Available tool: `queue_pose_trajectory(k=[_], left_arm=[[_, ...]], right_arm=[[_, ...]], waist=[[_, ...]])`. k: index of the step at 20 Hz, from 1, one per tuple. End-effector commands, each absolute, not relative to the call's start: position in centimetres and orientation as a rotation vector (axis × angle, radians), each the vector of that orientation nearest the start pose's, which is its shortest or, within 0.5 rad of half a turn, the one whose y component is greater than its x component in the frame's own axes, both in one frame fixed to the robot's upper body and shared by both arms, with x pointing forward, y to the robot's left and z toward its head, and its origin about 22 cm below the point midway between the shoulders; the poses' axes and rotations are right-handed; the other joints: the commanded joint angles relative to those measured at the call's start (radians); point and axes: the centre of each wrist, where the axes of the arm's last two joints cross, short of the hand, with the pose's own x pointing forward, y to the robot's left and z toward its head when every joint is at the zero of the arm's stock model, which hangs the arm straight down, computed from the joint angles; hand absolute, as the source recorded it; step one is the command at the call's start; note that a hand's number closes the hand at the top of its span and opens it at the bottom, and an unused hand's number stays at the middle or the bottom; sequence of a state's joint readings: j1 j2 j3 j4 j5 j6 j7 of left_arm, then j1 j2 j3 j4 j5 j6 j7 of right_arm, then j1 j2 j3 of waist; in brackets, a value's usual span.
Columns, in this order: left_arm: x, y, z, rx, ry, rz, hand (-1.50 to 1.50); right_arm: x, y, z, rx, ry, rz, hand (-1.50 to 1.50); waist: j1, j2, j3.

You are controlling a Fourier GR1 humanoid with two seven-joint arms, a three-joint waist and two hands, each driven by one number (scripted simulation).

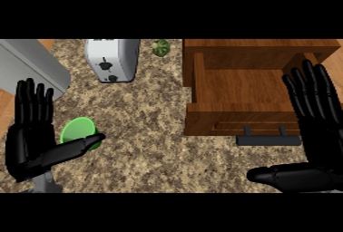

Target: Pick up the cup, place it into the drawer and close the drawer

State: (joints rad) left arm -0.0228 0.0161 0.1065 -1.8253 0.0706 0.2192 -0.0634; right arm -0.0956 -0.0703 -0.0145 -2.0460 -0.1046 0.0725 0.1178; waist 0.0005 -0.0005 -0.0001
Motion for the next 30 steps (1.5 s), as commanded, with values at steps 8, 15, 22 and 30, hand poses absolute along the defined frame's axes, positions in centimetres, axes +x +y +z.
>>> queue_pose_trajectory(k=[8,15,22,30], left_arm=[[23.6,27.8,3.1,0.305,-1.804,0.336,-1.50],[20.6,27.5,-3.2,0.308,-1.744,0.335,-1.50],[21.7,31.0,-3.9,0.277,-1.711,0.352,-1.50],[22.1,30.3,-7.6,0.314,-1.698,0.364,-1.50]], right_arm=[[23.2,-24.1,14.2,0.133,-1.996,0.116,-1.50],[24.1,-23.4,13.6,0.145,-2.013,0.129,-1.50],[21.4,-23.0,15.5,0.144,-2.011,0.125,-1.50],[23.4,-23.5,15.2,0.150,-2.010,0.109,-1.50]], waist=[[0.000,0.000,0.000],[0.003,0.001,0.000],[-0.001,0.000,0.000],[0.000,0.000,0.000]])
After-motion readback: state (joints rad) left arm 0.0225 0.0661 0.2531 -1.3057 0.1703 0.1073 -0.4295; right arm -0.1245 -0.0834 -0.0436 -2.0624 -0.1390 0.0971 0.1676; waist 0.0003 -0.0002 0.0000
